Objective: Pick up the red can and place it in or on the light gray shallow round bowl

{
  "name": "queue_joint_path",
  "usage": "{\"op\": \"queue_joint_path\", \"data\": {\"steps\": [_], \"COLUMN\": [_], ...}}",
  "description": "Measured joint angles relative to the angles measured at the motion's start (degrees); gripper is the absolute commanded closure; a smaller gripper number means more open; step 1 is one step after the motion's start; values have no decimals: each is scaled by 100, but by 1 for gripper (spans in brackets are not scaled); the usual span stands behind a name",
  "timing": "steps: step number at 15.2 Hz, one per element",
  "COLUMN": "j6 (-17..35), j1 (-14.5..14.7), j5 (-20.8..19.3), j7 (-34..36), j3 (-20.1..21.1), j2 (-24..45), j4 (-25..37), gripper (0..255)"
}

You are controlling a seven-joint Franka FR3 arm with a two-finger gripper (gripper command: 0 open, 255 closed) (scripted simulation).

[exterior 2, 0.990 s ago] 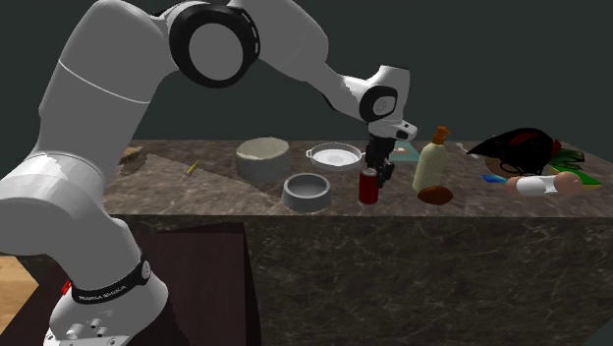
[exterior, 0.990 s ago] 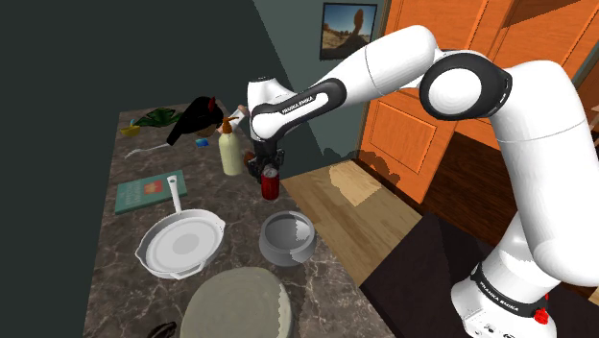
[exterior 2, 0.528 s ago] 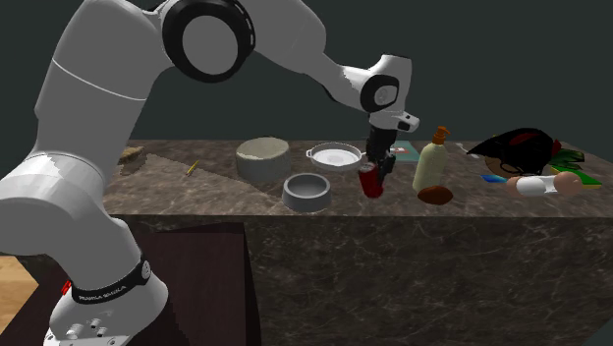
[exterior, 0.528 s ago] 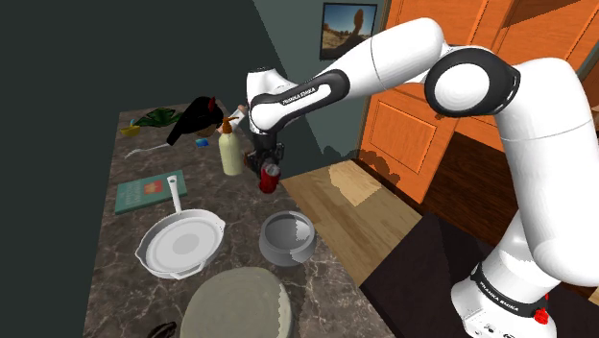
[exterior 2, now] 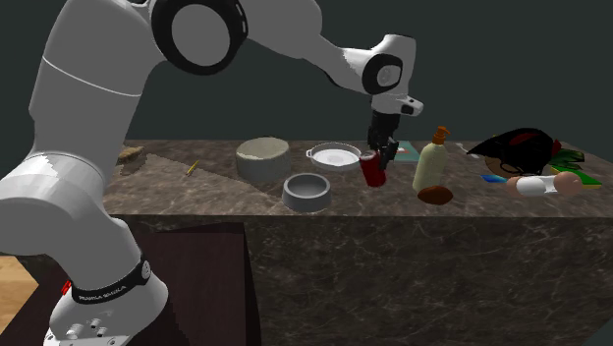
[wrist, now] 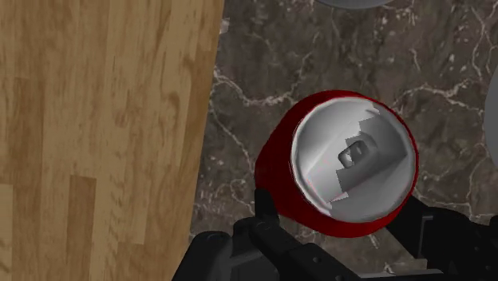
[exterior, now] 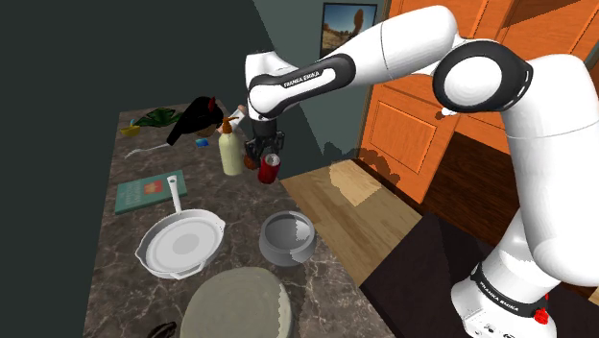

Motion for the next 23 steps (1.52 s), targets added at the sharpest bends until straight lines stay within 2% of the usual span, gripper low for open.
{"op": "queue_joint_path", "data": {"steps": [9, 11, 18, 23], "j6": [-572, -520, -21, 213], "j1": [0, 35, 249, 427], "j5": [31, 49, 185, 331], "j7": [-18, 59, 518, 843], "j3": [17, 48, 259, 439], "j2": [-183, -444, -1816, -2661], "j4": [391, 77, -1782, -2847], "gripper": [255, 255, 255, 255]}}
